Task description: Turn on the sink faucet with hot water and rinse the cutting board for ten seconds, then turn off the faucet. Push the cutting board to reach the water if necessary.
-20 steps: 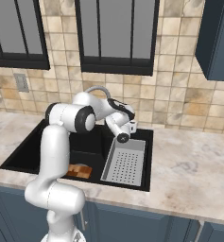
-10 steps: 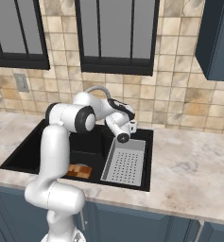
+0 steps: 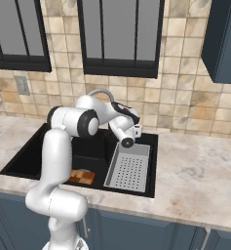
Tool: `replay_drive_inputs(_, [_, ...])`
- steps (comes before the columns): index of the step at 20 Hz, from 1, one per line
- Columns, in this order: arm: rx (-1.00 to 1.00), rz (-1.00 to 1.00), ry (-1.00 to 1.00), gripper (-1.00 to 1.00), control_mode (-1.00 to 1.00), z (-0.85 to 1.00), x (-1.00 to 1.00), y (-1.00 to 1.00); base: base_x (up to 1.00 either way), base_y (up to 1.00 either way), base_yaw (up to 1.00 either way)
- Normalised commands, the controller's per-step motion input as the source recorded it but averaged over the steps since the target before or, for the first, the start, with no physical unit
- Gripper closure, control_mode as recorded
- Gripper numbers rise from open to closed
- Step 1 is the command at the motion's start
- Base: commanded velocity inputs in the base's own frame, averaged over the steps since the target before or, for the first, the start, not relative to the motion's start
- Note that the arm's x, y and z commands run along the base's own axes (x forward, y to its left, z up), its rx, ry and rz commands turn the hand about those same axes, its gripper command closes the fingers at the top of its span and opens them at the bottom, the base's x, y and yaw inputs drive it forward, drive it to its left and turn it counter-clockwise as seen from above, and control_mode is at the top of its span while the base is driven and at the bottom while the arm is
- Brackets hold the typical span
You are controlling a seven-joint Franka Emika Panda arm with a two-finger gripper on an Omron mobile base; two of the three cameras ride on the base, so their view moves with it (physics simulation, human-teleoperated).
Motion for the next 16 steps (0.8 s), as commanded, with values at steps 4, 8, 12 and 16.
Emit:
replay_drive_inputs(4, [0.0,0.0,0.0,-1.0,-1.0,0.0,0.03,-0.1,0.0,0.0,0.0])
replay_drive_inputs(8, [0.0,0.0,0.0,-1.0,-1.0,0.0,0.01,-0.1,0.0,0.0,0.0])
replay_drive_inputs(12, [0.0,0.0,0.0,-1.0,-1.0,0.0,0.0,-0.08,0.0,0.0,0.0])
replay_drive_inputs(16, [0.0,0.0,0.0,-1.0,-1.0,0.0,0.0,-0.09,0.0,0.0,0.0])
